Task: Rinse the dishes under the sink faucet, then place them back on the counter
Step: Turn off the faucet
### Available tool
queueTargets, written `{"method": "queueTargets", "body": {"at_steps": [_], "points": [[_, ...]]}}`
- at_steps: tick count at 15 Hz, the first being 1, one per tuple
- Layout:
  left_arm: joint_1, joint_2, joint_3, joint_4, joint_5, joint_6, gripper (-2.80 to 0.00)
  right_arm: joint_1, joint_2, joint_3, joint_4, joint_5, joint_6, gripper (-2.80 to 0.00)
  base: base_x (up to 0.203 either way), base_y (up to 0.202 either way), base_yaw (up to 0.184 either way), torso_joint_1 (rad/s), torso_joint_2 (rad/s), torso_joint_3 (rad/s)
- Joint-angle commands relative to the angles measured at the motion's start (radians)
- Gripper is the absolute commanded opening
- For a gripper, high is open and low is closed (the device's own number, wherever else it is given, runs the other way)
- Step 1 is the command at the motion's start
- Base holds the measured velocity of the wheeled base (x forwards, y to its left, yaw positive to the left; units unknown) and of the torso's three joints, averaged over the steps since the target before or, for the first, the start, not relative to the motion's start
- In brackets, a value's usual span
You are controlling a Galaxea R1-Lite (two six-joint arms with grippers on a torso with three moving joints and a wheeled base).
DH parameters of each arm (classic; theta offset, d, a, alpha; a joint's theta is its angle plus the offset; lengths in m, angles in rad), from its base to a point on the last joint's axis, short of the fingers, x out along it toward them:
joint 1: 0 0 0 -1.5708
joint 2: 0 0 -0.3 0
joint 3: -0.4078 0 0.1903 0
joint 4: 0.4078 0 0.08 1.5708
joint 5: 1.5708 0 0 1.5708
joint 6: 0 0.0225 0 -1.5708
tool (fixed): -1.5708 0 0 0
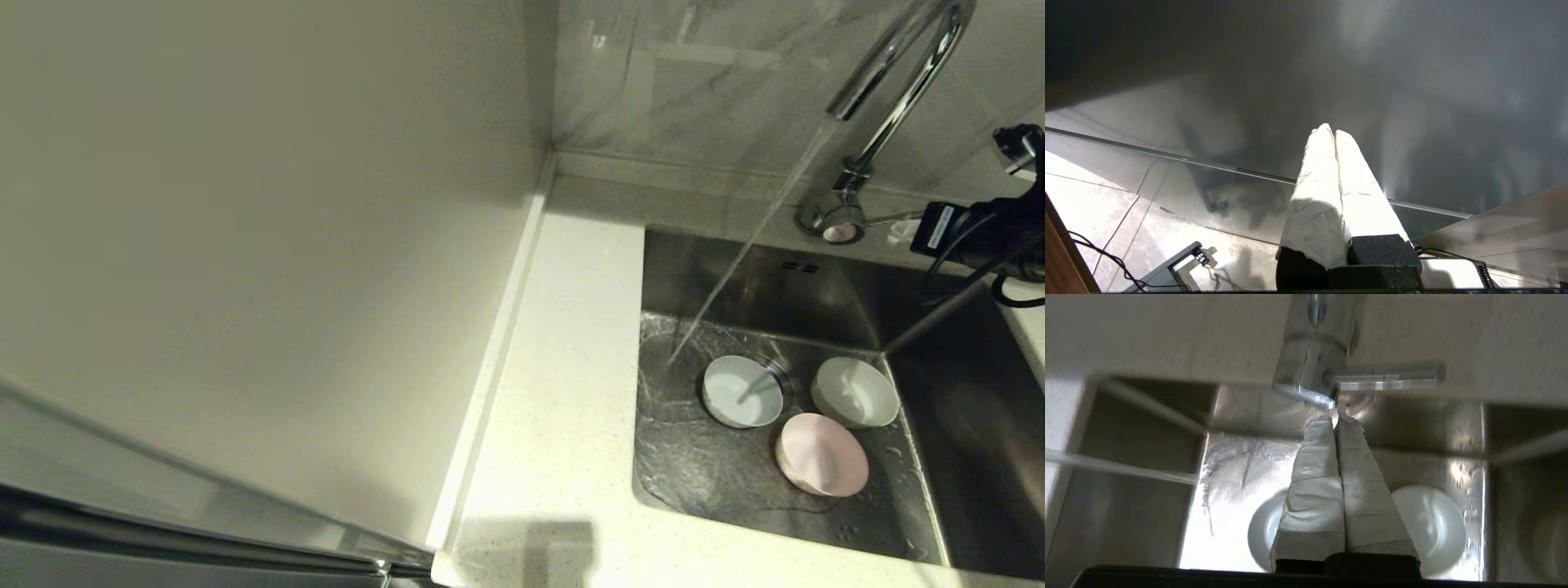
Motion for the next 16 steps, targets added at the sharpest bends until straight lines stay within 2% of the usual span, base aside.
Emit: {"method": "queueTargets", "body": {"at_steps": [1, 12, 16], "points": [[0.000, -0.004, 0.000, 0.000, 0.000, -0.001, -2.80, 0.000, 0.013, 0.003, -0.033, 0.001, 0.002, -2.80, 0.000, 0.000, 0.000, 0.000, 0.00, 0.000], [0.000, -0.003, 0.000, 0.000, 0.000, -0.001, -2.80, 0.001, 0.085, -0.005, -0.193, -0.075, 0.001, -2.80, 0.000, 0.000, 0.000, 0.000, 0.00, 0.000], [-0.001, -0.003, 0.000, 0.000, 0.000, -0.001, -2.80, 0.005, 0.093, -0.051, -0.199, -0.079, 0.003, -2.80, 0.000, 0.000, 0.000, 0.000, 0.00, 0.000]]}}
